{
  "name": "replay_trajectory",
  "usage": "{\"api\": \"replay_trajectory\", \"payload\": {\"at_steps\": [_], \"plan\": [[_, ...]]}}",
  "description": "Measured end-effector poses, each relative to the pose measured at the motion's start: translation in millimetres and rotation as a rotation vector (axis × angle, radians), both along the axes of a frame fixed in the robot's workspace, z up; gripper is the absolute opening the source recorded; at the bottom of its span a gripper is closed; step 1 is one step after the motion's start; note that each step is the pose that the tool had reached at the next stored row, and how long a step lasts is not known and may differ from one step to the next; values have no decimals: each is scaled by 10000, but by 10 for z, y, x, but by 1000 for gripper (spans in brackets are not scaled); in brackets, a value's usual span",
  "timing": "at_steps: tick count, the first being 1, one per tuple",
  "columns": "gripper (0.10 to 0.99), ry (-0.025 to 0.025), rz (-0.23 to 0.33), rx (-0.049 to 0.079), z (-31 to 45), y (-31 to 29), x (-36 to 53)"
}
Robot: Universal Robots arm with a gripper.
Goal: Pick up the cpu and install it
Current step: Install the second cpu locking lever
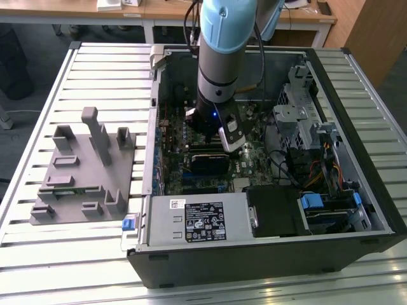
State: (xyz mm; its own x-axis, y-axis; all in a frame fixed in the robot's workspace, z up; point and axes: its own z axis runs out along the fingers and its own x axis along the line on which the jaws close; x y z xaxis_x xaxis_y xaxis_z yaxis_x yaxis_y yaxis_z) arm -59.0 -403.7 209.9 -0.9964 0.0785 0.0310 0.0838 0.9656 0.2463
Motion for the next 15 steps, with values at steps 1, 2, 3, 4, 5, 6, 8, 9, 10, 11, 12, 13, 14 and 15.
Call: {"api": "replay_trajectory", "payload": {"at_steps": [1, 2, 3, 4, 5, 6, 8, 9, 10, 11, 12, 13, 14, 15], "plan": [[106, 0, 0, 27, -1, -8, -5], [106, 0, -1, 62, -2, -13, -14], [106, 1, 0, 102, -3, -18, -25], [106, 0, 2, 139, -5, -29, -27], [106, 0, 1, 171, -8, -38, -30], [106, 0, -1, 198, -10, -43, -36], [106, 1, 0, 245, -17, -45, -50], [106, 1, 0, 269, -22, -46, -57], [106, -1, 0, 293, -29, -47, -68], [106, -2, 0, 318, -36, -48, -85], [106, -4, 0, 343, -46, -47, -97], [106, -4, 0, 362, -58, -47, -104], [106, -4, -1, 384, -71, -48, -109], [106, -3, 0, 410, -82, -48, -113]]}}
